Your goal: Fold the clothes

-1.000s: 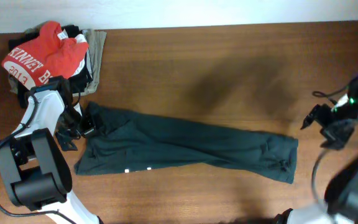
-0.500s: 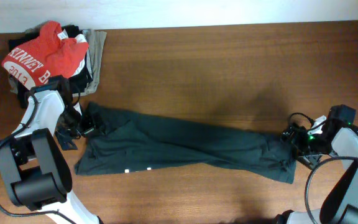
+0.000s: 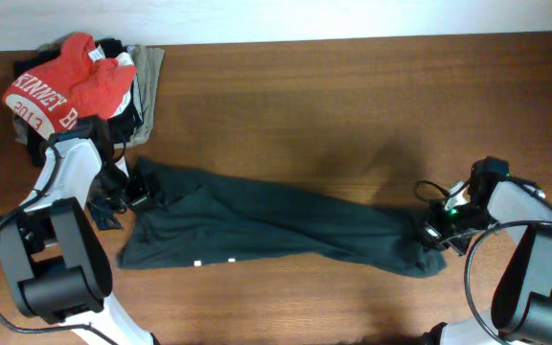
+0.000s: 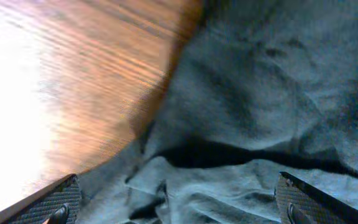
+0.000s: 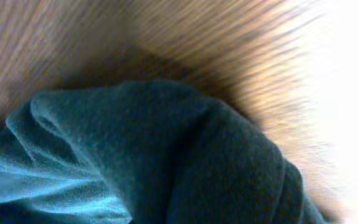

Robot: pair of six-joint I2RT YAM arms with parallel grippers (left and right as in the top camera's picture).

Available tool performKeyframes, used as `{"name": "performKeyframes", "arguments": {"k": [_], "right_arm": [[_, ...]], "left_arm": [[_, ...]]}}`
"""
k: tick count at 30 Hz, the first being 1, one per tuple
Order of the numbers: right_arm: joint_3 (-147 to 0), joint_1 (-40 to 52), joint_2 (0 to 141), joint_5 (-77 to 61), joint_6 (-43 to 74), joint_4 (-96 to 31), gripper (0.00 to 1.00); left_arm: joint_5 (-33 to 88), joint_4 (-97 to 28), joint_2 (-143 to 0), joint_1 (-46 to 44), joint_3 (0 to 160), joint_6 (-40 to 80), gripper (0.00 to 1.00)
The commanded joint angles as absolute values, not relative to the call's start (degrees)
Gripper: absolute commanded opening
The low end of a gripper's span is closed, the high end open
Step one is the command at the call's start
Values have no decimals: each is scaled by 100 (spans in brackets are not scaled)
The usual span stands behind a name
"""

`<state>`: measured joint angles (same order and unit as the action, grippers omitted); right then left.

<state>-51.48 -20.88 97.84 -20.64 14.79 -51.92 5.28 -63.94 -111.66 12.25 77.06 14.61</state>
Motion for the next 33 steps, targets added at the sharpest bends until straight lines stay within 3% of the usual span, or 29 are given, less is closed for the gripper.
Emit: {"name": "performKeyframes", "arguments": {"k": [1,8,11,18,31,32,33], "right_arm": [[-6119,-2117,9817,-703,1778,-5843,4],[-8573,-2095,9808,-207,1850,-7638,4],[-8541,-1544,9813,-886,1850,-7489,4],[-8538,86,9845,-947,2593,-6785,4],[-8475,1717,10674,-993,3205,-6217,5],[-8475,1848,10724,-996,3225,-6136,8],[-8475,1986,10768,-993,3251,-6040,18]], "left_arm": [[683,-6399,-11150,1127,7778,1476,99],[792,-6353,-11153,1076,7778,1479,99],[794,-6254,-11150,1046,7778,1588,99],[794,-6239,-11153,1011,7778,1588,99],[790,-6239,-11150,1011,7778,1586,99],[790,-6241,-11150,1011,7778,1586,99],[790,-6241,-11153,1011,7778,1586,99]]}}
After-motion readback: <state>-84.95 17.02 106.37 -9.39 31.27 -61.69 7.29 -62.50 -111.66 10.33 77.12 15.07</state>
